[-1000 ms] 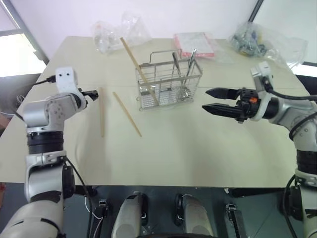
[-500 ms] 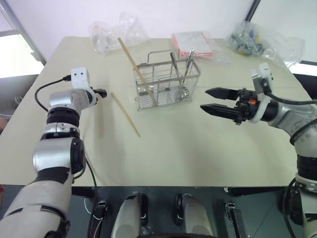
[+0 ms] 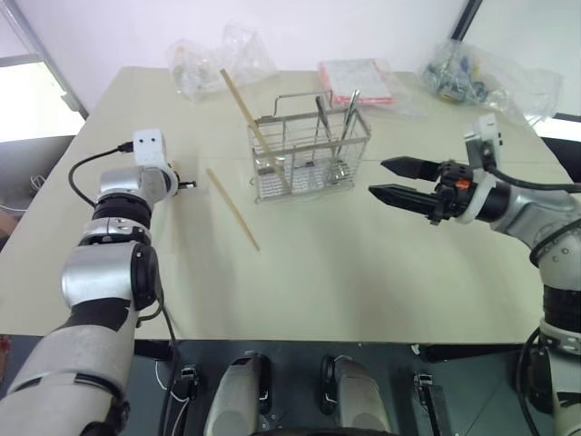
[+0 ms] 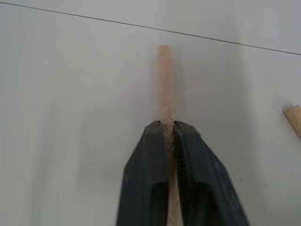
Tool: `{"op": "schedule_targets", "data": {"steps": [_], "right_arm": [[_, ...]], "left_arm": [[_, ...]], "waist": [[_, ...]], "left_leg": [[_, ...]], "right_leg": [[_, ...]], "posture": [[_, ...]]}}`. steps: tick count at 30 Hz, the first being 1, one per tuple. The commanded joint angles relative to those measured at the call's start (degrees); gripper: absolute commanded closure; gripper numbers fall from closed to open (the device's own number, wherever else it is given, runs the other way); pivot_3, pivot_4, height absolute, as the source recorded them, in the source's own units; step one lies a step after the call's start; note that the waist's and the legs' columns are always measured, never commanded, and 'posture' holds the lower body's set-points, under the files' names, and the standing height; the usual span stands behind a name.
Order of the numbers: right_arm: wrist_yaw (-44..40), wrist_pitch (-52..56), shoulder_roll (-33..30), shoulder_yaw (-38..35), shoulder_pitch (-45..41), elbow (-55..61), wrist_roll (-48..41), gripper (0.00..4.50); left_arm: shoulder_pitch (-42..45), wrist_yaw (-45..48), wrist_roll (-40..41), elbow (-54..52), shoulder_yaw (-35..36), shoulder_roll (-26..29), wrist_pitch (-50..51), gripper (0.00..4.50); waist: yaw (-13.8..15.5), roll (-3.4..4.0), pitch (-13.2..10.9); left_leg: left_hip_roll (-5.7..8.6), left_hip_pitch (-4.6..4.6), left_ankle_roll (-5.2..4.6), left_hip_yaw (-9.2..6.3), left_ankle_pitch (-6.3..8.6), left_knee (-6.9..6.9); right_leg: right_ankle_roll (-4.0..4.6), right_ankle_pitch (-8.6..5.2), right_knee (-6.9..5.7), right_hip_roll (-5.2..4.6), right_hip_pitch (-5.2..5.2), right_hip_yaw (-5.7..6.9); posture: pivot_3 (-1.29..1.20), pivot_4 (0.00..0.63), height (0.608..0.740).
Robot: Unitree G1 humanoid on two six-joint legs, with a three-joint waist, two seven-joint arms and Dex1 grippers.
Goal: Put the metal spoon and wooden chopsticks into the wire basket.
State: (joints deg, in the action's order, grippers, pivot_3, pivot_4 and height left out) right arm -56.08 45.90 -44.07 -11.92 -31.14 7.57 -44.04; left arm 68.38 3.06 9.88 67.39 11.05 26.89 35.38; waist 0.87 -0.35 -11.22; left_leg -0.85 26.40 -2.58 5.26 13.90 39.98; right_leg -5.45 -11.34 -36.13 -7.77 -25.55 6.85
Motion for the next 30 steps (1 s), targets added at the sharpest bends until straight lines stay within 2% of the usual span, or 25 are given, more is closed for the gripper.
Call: {"op": "schedule_targets", "data": {"steps": [1,4,7,9,11,13,16,19,21,25,30], "right_arm": [[0.0,-0.9,-0.3,-1.7,-0.6,1.1,-0.9,0.37],[-0.2,-0.7,-0.4,-1.7,-0.4,1.1,-1.0,0.37],[-0.1,-0.2,-0.7,-1.8,-0.4,1.0,-1.1,0.37],[0.2,0.4,-1.0,-2.2,-0.6,0.7,-1.4,0.37],[0.7,1.2,-1.2,-2.5,-0.8,0.6,-1.6,0.37],[0.8,1.5,-1.4,-2.7,-0.8,0.8,-1.6,0.37],[1.5,2.2,-1.0,-2.7,-0.8,1.7,-2.0,0.37],[2.0,2.6,-0.9,-2.9,-0.6,2.2,-2.5,0.37],[2.3,2.6,-0.9,-2.9,-0.3,2.3,-2.8,0.37],[4.1,2.4,-0.1,-3.5,0.3,2.3,-3.2,0.37],[6.7,4.0,0.9,-5.6,2.1,4.4,-6.0,0.37]], "left_arm": [[0.8,0.9,-2.5,0.5,-1.4,0.1,-1.6,4.46],[0.9,0.5,-4.4,-1.1,-2.5,0.9,-6.2,4.46],[1.7,-1.8,-4.0,-4.7,-0.1,1.9,-15.5,4.46],[2.5,-2.8,-1.3,-8.4,3.4,2.0,-21.0,4.46],[3.4,-0.8,3.8,-17.1,7.9,1.2,-24.6,4.46],[3.7,-0.1,7.8,-24.6,10.8,-0.2,-25.1,4.46],[5.4,0.1,17.8,-40.0,15.0,-4.2,-20.9,4.46],[6.6,-0.4,23.8,-47.4,15.4,-8.0,-15.6,4.46],[6.7,0.0,26.1,-49.1,14.7,-9.3,-12.0,4.46],[5.2,4.0,21.4,-48.1,8.5,-11.2,-14.8,4.46],[4.4,7.0,16.5,-38.3,4.9,-14.9,-21.4,4.46]], "waist": [[0.0,0.00,0.0],[-0.1,-0.02,0.0],[-0.1,-0.04,0.0],[-0.1,-0.05,0.0],[-0.1,-0.09,-0.1],[-0.1,-0.13,-0.1],[0.1,-0.13,-0.1],[0.0,-0.12,-0.1],[-0.1,-0.09,0.0],[-0.1,-0.08,0.0],[0.1,-0.09,-0.1]], "left_leg": [[0.00,0.00,0.00,0.00,0.00,0.00],[0.00,0.00,0.00,0.01,0.00,0.00],[-0.01,0.07,0.00,0.01,0.00,0.00],[-0.02,0.13,0.03,0.01,-0.01,-0.01],[-0.02,0.16,0.13,0.03,-0.08,-0.01],[-0.03,0.25,0.25,0.02,-0.15,0.00],[0.00,0.27,0.25,0.04,-0.15,0.01],[0.04,0.19,0.21,0.04,-0.14,0.03],[0.04,-0.03,0.10,0.06,-0.08,0.03],[0.00,-0.09,-0.07,0.02,0.00,0.03],[0.02,-0.04,0.04,0.06,-0.07,0.06]], "right_leg": [[0.00,0.00,0.00,0.00,0.00,0.00],[0.00,0.00,0.00,0.01,0.00,0.00],[0.01,0.00,0.00,0.01,-0.08,0.00],[0.02,0.01,0.00,0.00,-0.15,-0.01],[0.02,0.02,0.01,-0.03,-0.18,-0.01],[0.03,0.03,0.01,-0.05,-0.25,-0.02],[0.03,0.03,0.04,-0.09,-0.23,-0.02],[-0.03,0.06,0.06,-0.10,-0.10,-0.01],[-0.04,0.05,0.06,-0.04,0.11,-0.01],[-0.03,0.05,0.01,0.10,0.14,-0.01],[-0.04,0.05,0.05,0.09,0.14,-0.02]], "posture": [[0.00,0.150,0.699],[0.00,0.150,0.699],[0.00,0.150,0.699],[0.00,0.150,0.699],[0.00,0.150,0.699],[0.00,0.150,0.699],[0.00,0.150,0.699],[0.00,0.150,0.699],[0.00,0.150,0.699],[0.00,0.150,0.699],[0.00,0.150,0.699]]}}
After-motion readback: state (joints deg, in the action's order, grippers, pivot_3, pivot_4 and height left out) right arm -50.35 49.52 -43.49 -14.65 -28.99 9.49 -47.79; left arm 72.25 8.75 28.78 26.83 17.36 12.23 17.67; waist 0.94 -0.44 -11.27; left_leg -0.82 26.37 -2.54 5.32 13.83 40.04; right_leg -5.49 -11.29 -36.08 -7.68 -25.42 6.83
